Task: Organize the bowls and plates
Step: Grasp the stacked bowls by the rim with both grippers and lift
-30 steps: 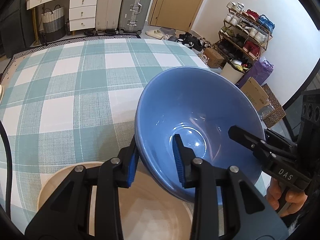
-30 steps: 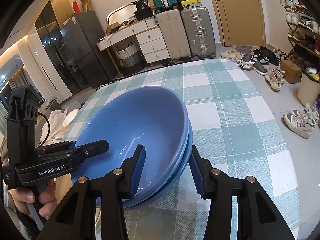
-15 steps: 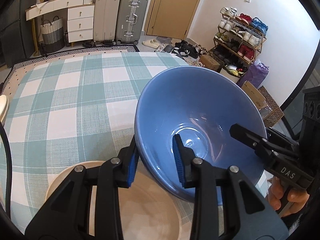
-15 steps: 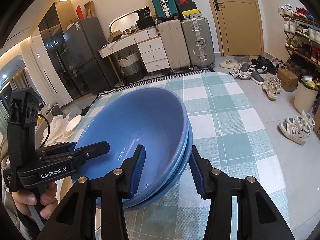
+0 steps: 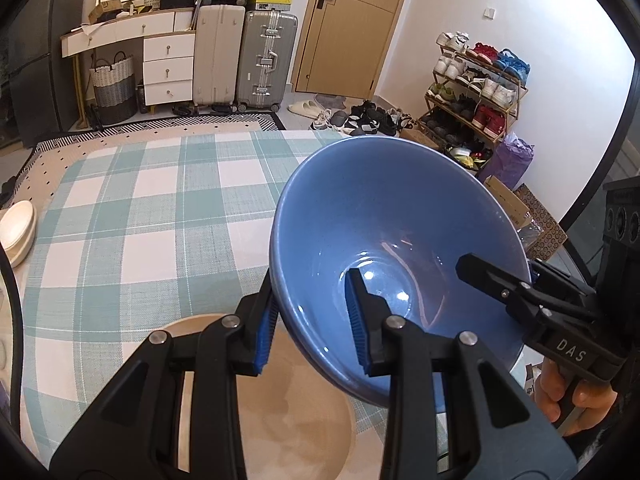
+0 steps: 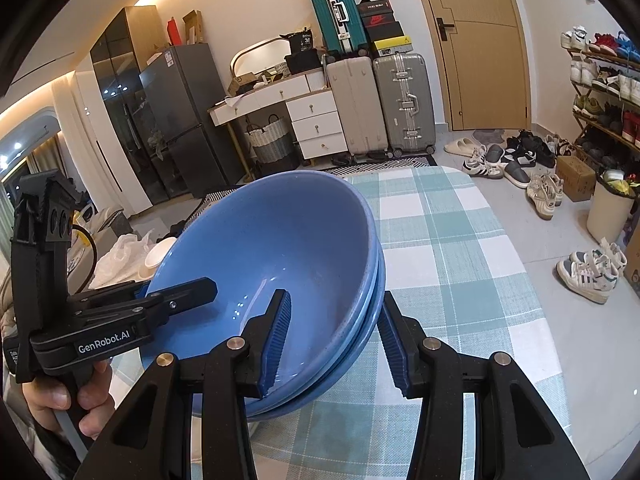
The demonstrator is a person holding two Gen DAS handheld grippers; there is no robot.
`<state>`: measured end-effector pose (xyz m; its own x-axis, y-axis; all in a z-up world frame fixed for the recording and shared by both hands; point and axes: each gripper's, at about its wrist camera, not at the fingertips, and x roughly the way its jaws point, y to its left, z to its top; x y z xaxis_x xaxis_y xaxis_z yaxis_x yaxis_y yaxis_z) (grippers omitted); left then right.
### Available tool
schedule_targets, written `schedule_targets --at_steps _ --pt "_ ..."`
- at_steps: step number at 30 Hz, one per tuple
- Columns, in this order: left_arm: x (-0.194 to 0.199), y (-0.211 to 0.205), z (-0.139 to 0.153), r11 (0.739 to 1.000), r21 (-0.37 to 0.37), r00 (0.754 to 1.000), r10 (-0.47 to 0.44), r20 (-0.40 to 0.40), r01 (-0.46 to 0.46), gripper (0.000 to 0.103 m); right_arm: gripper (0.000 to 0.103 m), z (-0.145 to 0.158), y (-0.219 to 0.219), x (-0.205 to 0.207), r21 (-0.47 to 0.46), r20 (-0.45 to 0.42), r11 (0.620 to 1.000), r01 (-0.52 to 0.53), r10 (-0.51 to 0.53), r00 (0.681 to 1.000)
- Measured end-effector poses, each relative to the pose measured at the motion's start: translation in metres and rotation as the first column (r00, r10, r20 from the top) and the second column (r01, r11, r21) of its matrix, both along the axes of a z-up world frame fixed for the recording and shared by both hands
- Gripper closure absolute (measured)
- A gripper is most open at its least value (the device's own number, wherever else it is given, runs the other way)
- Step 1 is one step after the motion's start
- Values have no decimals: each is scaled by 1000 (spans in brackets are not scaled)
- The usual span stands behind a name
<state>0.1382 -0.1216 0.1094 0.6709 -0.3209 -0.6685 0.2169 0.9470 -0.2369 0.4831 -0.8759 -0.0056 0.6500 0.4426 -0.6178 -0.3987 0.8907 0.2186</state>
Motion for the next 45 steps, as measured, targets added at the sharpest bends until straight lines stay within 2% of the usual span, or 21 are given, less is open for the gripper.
schedule_targets --at_steps 15,26,35,45 --pt "-62 39 43 998 -15 996 57 64 -56 74 57 37 33 -43 0 54 999 -51 51 997" --pt "-102 78 57 993 -14 990 115 79 -115 74 57 41 69 -62 1 53 995 -100 100 994" --pt "-121 108 49 987 -12 985 163 60 -162 74 57 30 98 -70 -7 27 990 -142 142 989" --pt "-117 131 20 980 -1 980 200 13 -200 74 57 4 120 -65 -12 -18 984 -177 176 984"
